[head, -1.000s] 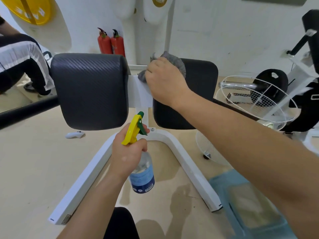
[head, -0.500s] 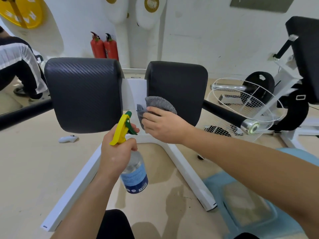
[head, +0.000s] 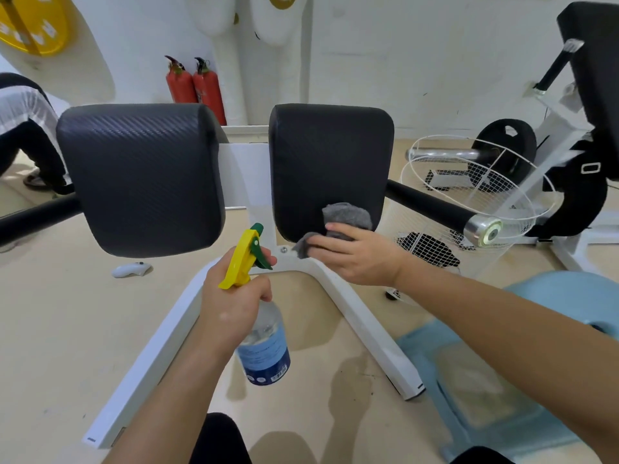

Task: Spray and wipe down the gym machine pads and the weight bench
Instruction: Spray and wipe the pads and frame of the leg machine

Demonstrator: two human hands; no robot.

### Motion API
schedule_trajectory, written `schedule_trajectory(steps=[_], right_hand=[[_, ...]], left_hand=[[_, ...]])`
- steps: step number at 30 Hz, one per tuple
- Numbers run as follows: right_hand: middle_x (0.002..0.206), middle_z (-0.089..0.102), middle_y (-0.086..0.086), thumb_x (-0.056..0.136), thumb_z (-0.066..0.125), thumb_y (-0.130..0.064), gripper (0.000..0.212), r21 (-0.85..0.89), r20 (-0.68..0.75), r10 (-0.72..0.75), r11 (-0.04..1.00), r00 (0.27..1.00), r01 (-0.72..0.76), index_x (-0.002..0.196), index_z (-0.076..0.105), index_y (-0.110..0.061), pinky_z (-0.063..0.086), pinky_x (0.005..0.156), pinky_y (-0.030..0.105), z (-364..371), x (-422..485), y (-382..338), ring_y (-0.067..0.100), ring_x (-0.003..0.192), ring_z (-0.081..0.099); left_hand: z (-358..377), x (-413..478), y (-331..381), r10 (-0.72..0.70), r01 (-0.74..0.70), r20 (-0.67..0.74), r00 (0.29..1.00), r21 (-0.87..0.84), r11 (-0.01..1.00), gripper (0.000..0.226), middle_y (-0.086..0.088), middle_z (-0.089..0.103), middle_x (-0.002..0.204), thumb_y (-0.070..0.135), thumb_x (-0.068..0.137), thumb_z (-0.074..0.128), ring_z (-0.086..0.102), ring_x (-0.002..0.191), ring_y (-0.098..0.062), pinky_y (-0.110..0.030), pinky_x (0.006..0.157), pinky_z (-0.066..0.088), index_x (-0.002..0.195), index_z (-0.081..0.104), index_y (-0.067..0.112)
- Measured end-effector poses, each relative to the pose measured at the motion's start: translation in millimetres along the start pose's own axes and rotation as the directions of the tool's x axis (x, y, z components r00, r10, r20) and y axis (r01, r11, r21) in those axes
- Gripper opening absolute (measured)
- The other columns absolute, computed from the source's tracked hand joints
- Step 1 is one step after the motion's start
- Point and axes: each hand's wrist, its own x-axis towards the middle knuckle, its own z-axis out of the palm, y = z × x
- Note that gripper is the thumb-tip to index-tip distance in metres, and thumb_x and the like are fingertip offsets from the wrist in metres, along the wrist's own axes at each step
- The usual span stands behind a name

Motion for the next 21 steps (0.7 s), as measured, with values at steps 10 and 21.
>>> schedule_trajectory(steps=[10, 21], right_hand=[[0.159, 0.017, 0.015, 0.096, 0.036, -0.009, 0.042, 0.2, -0.009, 0.652, 0.744, 0.758, -0.638, 0.132, 0.051, -0.025, 0.032, 0.106, 0.071, 21, -42, -47, 0.05, 0.145, 0.016], [0.135, 0.055, 0.002, 0.096, 0.049, 0.001, 0.042, 0.687, 0.541, 0.631, -0.713, -0.556, -0.141, 0.133, 0.053, -0.018, 0.047, 0.105, 0.034, -26, 48, -91, -0.001, 0.123, 0.052]], left_hand=[[25, 0, 7, 0.013, -0.013, 0.063, 0.998, 0.005, 1.0, 0.044, 0.011, 0.075, 0.094, -0.014, 0.07, 0.063, 0.058, 0.07, -0.012, -0.019, 0.063, 0.049, 0.087, 0.073, 0.024], [32, 9, 9, 0.011, -0.015, 0.086, 0.996, 0.05, 0.999, 0.043, 0.01, 0.073, 0.089, -0.012, 0.07, 0.065, 0.058, 0.065, -0.017, -0.015, 0.056, 0.05, 0.091, 0.073, 0.025]])
